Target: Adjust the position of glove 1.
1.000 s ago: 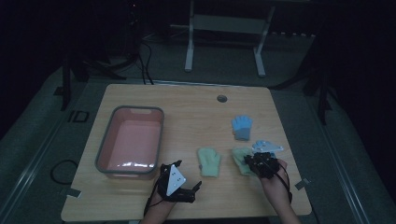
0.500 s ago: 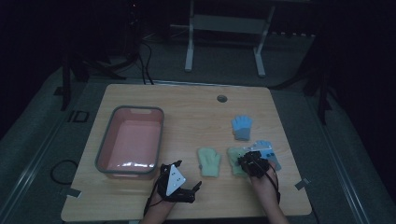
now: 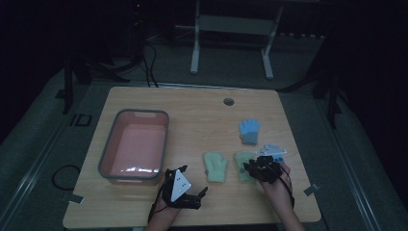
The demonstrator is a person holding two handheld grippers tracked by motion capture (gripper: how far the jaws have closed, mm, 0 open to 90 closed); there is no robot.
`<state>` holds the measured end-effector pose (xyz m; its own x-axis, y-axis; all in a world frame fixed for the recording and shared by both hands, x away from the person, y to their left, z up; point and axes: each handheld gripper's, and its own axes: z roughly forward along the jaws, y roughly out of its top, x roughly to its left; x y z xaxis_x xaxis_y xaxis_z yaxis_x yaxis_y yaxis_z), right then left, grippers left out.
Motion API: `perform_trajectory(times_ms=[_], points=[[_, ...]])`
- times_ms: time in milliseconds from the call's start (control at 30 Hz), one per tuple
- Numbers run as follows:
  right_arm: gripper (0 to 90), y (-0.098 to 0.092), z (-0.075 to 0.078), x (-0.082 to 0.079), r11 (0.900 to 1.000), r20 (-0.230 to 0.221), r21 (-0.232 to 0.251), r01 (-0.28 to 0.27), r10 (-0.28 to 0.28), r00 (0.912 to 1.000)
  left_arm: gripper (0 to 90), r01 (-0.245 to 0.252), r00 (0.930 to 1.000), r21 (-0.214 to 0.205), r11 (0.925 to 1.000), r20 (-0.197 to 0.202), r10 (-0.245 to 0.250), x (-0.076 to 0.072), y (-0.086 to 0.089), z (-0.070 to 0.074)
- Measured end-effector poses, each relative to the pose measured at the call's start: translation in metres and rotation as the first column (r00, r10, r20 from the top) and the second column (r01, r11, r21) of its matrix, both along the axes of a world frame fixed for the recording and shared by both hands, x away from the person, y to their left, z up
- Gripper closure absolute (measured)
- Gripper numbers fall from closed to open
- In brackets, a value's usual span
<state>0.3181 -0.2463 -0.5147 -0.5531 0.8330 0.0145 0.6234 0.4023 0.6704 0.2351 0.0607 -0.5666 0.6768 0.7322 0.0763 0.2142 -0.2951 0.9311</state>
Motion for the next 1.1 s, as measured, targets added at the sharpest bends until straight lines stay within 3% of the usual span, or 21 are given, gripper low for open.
perform_trajectory(times_ms=[133, 200, 300, 533, 633, 800, 967, 1100], points=[[67.4, -0.012, 0.007, 0.008, 0.9954, 0.023, -0.001, -0.096, 0.096, 0.9952, 1.5, 0.000, 1.0000, 0.003, 1.0000, -0.001, 0.000, 0.000, 0.000, 0.000], [67.4, -0.016, 0.006, 0.012, 0.9886, 0.029, -0.009, -0.150, 0.151, 0.9882, 1.5, 0.000, 1.0000, 0.002, 1.0000, -0.001, 0.000, 0.000, 0.000, 0.000], [67.1, -0.020, -0.001, 0.016, 0.9837, 0.019, -0.026, -0.178, 0.178, 0.9838, 1.5, -0.003, 1.0000, 0.000, 1.0000, 0.000, 0.003, 0.000, 0.000, 0.000], [61.9, -0.022, -0.018, 0.018, 0.9852, -0.011, 0.002, -0.171, 0.171, 0.9852, 1.5, -0.004, 1.0000, 0.001, 1.0000, 0.003, 0.004, 0.000, 0.000, 0.000], [62.6, -0.020, -0.025, 0.018, 0.9853, -0.019, -0.013, -0.170, 0.170, 0.9853, 1.5, -0.004, 1.0000, 0.002, 1.0000, 0.004, 0.004, 0.000, 0.000, 0.000], [79.7, -0.018, -0.030, 0.014, 0.9875, -0.009, -0.001, -0.157, 0.157, 0.9875, 1.5, -0.004, 1.0000, 0.004, 1.0000, 0.004, 0.004, -0.001, 0.000, 0.000], [85.1, -0.010, -0.027, 0.011, 0.9947, -0.005, -0.014, -0.102, 0.102, 0.9948, 1.5, -0.005, 1.0000, 0.004, 1.0000, 0.004, 0.005, 0.000, 0.000, 0.000], [85.8, -0.002, -0.011, 0.007, 0.9981, 0.032, -0.019, -0.059, 0.060, 0.9977, 1.5, -0.005, 1.0000, 0.001, 1.0000, 0.003, 0.005, 0.000, 0.000, 0.000]])
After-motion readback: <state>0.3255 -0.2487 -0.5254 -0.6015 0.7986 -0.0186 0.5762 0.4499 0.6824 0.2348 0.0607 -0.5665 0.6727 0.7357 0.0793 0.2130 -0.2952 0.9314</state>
